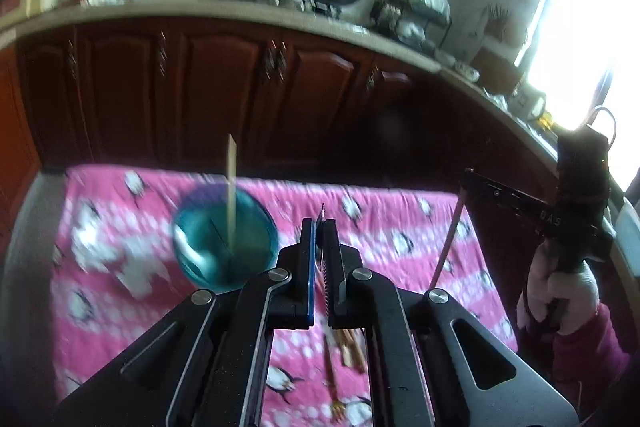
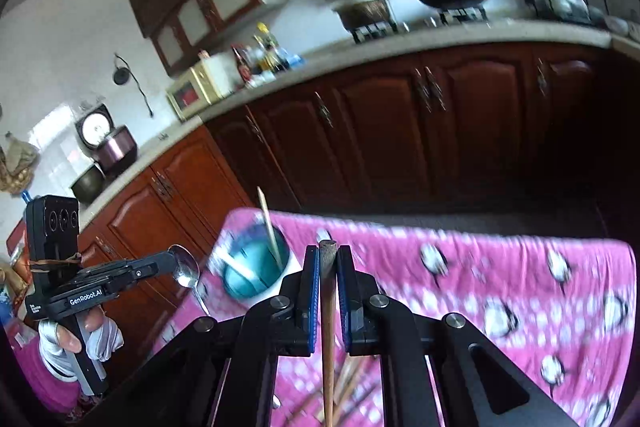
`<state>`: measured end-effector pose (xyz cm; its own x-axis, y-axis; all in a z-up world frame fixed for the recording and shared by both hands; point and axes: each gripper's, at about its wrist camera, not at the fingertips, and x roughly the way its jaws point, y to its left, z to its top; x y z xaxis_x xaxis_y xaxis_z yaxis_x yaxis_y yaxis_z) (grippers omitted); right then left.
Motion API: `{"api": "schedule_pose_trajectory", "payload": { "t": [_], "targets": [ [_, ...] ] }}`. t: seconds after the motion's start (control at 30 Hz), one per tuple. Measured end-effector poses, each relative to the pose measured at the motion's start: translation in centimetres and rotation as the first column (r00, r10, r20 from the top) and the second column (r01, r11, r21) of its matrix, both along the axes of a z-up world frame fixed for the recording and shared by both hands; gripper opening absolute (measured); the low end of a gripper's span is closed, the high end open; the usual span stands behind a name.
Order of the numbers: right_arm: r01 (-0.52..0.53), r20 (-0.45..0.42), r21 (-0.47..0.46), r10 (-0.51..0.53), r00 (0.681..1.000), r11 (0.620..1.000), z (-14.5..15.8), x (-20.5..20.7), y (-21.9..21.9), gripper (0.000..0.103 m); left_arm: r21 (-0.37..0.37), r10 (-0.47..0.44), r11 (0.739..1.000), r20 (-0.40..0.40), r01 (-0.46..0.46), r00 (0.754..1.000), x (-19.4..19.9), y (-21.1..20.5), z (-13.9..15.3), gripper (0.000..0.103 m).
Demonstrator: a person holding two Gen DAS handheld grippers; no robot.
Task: Organize utensils
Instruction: 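Carry the chopstick with the left gripper and drop it into the holder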
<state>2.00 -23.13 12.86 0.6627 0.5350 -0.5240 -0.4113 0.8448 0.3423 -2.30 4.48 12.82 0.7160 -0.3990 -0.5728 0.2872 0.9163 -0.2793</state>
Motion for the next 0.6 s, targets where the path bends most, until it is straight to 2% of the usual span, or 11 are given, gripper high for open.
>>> {"api": "schedule_pose_trajectory", "payload": {
  "t": [0.13,0.3,0.43,0.6],
  "targets": [
    [-0.016,0.092,0.026,0.013,0.996,1.000,3.1,1.2,3.2,0.008,0.051,0.084,0.995,0.072,-0.088,0.994,1.2,2.3,2.4,0.002],
    [-0.048,0.182,0.012,0.045,0.982,0.999,5.6,3.4,8.8,0.008,0.097,0.178,0.977,0.133,-0.191,0.975,3.6,5.0,3.4,0.002],
    [-0.045,0.220,-0.004,0.045,0.975,0.999,5.5,5.5,12.4,0.008,0.161,0.224,0.954,0.181,-0.254,0.958,5.4,5.9,2.6,0.002],
    [-0.050,0.240,-0.039,0.058,0.969,0.998,3.8,8.1,15.4,0.008,0.218,0.239,0.935,0.194,-0.279,0.952,7.0,6.5,0.8,0.002]
  ]
}}
